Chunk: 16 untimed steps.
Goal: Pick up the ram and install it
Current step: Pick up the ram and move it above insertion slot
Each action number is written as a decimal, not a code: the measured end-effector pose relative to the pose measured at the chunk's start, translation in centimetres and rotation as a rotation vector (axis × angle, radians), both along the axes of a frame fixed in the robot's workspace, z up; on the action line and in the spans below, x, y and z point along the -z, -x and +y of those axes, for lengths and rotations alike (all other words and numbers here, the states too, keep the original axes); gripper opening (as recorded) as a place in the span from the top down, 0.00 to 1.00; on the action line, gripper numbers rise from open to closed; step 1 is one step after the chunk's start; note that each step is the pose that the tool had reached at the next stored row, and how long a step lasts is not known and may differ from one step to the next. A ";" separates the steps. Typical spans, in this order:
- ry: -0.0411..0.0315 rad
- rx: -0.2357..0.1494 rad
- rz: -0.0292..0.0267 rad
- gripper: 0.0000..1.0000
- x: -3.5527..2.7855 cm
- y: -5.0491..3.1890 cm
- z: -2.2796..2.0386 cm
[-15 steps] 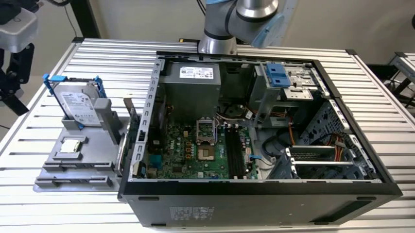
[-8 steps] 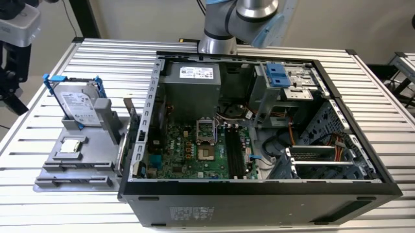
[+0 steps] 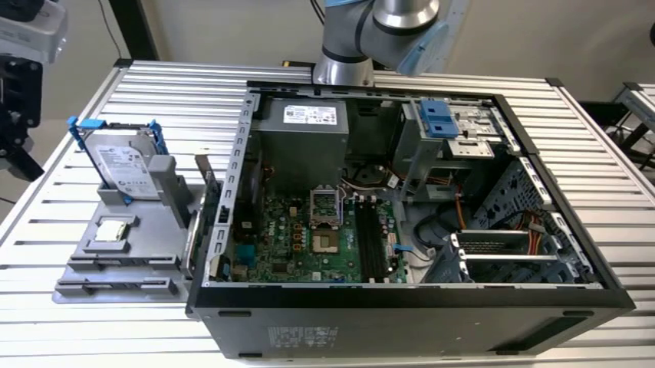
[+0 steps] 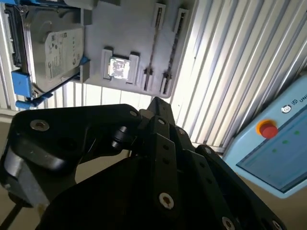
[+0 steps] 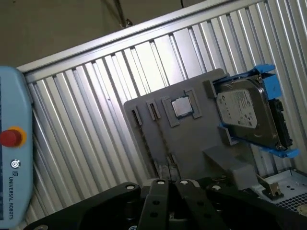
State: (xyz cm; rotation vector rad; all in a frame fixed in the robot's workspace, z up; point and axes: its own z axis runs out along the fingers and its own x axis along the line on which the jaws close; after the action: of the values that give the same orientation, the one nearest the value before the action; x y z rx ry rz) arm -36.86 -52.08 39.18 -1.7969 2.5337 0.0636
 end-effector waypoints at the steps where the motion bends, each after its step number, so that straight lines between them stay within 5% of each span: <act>1: 0.0000 -0.019 0.0000 1.00 0.00 0.00 0.00; 16: 0.0000 -0.292 -0.0006 1.00 0.03 0.00 0.00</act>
State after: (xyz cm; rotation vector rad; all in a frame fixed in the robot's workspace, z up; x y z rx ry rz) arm -36.86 -52.08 39.15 -2.1500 2.2498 0.0704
